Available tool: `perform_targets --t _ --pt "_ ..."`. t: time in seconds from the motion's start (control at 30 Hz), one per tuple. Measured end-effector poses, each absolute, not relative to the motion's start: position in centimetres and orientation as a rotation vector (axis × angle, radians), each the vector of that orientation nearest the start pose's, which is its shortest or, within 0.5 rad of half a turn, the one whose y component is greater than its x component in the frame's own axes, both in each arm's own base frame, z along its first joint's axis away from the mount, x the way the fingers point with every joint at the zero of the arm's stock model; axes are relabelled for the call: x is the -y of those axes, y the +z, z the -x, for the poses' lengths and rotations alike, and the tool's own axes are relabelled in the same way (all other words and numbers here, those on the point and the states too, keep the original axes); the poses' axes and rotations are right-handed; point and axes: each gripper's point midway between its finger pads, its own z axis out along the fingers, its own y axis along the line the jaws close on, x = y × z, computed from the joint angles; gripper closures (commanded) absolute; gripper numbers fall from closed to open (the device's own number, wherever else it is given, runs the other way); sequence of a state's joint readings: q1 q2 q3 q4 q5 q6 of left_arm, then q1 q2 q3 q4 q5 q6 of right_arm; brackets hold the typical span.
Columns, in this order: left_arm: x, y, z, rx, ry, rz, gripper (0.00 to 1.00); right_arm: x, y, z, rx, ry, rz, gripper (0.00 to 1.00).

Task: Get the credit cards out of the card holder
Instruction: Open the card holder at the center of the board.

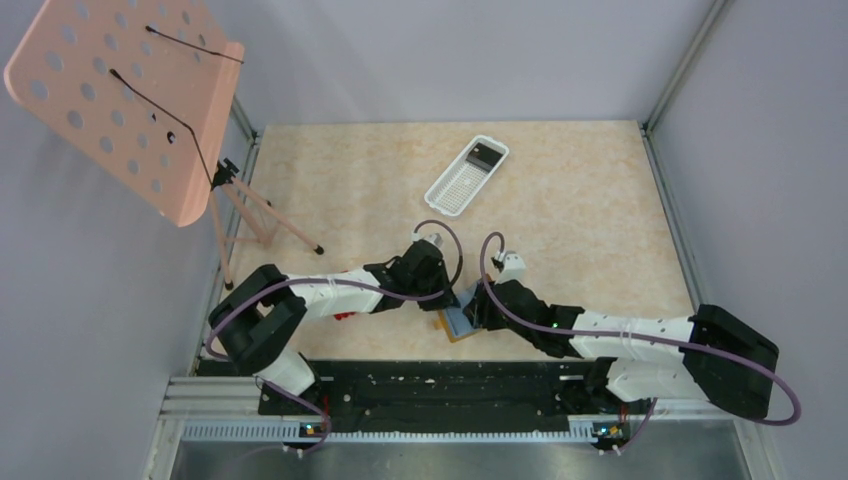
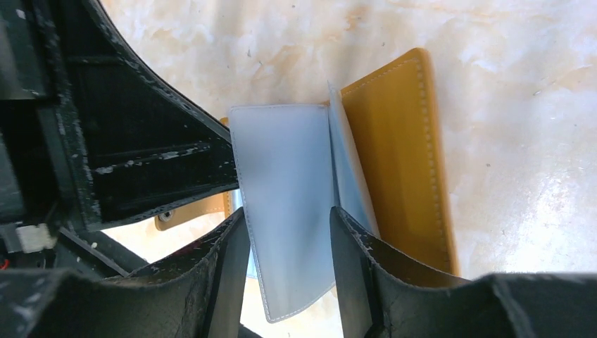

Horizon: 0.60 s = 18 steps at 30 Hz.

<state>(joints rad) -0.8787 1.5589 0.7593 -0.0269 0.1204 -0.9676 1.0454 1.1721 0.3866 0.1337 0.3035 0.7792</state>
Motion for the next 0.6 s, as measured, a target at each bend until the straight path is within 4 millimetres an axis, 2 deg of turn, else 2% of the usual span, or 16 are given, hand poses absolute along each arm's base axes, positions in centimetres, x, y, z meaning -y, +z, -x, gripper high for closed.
perform_targets --t 0.2,0.4,0.6 --pt "33.25 4.43 -19.95 -2.644 -0.939 0.051 0.92 -25.73 5.73 -18.20 -2.245 0.673 0.114 0.59" --pt "33.61 4.17 -20.13 -2.651 -0.941 0.051 0.92 -25.25 5.36 -18.20 -2.252 0.638 0.131 0.41" --pt "32.96 4.51 -20.73 -2.644 -0.885 0.069 0.92 -25.36 5.13 -17.87 -2.261 0.638 0.179 0.33"
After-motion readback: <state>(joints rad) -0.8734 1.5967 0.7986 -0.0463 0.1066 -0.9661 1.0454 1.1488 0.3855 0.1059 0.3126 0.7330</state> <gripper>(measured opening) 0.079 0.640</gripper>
